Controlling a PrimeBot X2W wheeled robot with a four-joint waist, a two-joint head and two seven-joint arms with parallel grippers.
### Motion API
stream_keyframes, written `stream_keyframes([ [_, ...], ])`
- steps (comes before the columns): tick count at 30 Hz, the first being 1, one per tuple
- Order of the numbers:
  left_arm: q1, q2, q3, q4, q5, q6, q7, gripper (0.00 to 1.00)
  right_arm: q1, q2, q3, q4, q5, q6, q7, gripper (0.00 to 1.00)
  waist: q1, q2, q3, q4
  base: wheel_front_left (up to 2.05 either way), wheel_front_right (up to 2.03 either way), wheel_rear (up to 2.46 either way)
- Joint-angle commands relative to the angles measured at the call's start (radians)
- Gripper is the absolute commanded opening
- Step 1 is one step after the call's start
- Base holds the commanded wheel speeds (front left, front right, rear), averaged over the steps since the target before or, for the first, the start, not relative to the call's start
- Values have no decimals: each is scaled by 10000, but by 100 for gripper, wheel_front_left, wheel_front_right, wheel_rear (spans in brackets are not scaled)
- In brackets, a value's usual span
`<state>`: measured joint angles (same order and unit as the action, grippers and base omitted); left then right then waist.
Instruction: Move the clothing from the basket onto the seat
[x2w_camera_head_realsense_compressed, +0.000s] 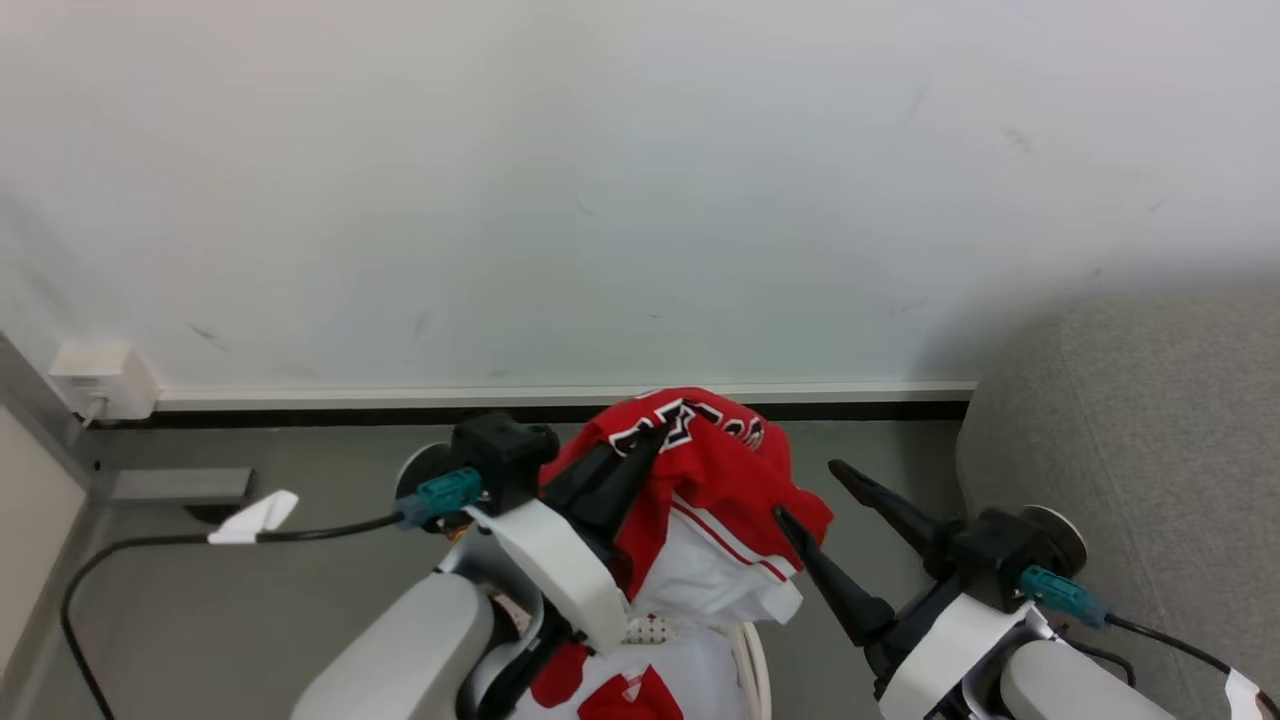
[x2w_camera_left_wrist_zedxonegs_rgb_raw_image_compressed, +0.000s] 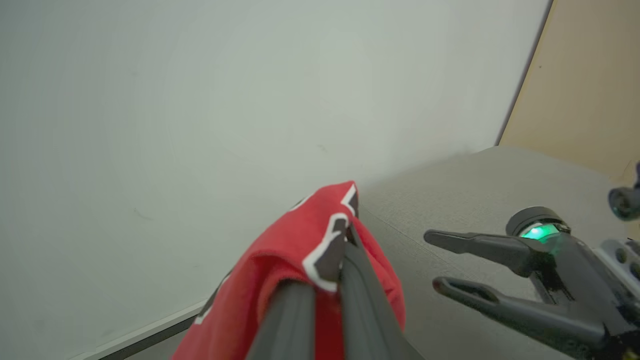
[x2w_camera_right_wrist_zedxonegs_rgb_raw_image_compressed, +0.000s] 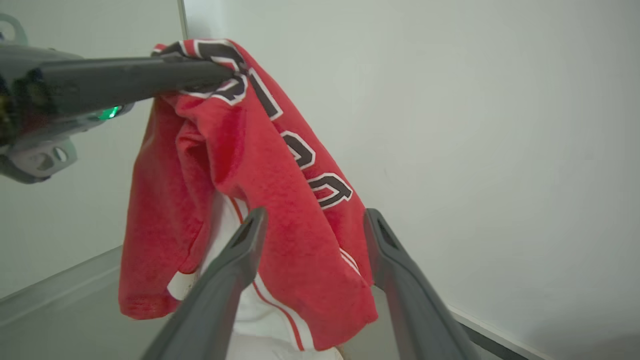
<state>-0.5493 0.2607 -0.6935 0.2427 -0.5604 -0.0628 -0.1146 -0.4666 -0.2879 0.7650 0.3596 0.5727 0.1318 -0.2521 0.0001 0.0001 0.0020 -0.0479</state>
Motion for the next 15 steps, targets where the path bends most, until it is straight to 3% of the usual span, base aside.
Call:
stream_keyframes([
  [1, 141, -66, -42, -10, 87, -58, 14, 0, -349, -151, 411, 121, 328, -21, 52, 100, -1, -1, -18, 165, 0, 0, 0],
  [10, 26, -502, -754, -126, 196, -272, 46, 0, -1859, -904, 3348, 731, 2555, -21, 806, 100, -1, -1, -125, 991, 0, 0, 0],
  [15, -76, -669, -1062, -158, 168, -380, 119, 0, -2315, -813, 4351, 1125, 3479, -21, 633, 100, -1, -1, -204, 1444, 0, 0, 0],
])
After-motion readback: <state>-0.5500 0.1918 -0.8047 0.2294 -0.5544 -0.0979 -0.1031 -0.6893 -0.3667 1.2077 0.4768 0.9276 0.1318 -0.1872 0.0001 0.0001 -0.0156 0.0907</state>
